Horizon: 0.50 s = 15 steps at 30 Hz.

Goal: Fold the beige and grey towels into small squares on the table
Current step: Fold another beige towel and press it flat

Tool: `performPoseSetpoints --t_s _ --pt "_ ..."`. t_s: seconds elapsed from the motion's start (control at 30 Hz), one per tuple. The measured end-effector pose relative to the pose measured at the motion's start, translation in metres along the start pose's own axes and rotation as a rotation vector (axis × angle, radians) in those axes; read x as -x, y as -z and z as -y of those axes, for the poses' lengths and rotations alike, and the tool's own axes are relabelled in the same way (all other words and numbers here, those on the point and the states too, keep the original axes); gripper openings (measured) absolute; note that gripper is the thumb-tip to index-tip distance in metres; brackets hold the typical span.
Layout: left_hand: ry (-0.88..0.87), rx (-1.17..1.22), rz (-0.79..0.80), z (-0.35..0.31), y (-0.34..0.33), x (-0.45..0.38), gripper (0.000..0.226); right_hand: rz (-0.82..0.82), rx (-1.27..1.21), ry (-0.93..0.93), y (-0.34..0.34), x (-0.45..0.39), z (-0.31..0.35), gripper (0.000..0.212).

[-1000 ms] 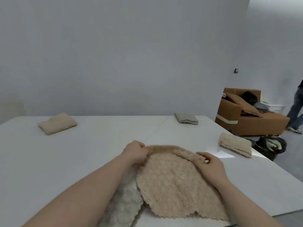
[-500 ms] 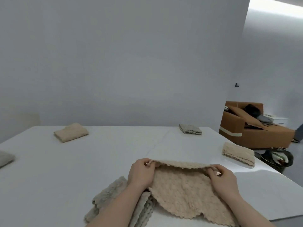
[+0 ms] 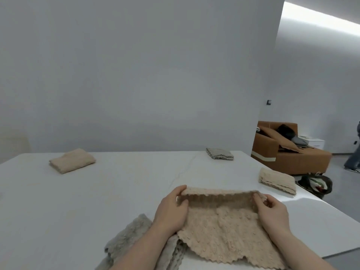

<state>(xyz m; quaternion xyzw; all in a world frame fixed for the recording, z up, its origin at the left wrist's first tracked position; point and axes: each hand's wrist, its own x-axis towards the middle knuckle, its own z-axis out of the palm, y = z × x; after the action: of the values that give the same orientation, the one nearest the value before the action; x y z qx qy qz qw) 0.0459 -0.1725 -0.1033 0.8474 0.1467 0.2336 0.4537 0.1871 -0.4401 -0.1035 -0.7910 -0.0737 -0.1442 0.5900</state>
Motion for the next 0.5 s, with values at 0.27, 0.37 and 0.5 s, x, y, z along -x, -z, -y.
performPoseSetpoints --t_s 0.27,0.37,0.5 --pt "0.023 0.040 0.093 -0.005 0.003 0.008 0.064 -0.007 -0.043 -0.035 0.000 0.002 0.005 0.020" --pt "0.038 0.068 0.094 -0.005 0.005 0.008 0.068 0.007 -0.053 -0.055 -0.001 0.001 0.006 0.021" --pt "0.059 0.134 0.097 -0.005 0.004 0.007 0.069 0.018 -0.088 -0.082 -0.003 -0.007 -0.004 0.018"
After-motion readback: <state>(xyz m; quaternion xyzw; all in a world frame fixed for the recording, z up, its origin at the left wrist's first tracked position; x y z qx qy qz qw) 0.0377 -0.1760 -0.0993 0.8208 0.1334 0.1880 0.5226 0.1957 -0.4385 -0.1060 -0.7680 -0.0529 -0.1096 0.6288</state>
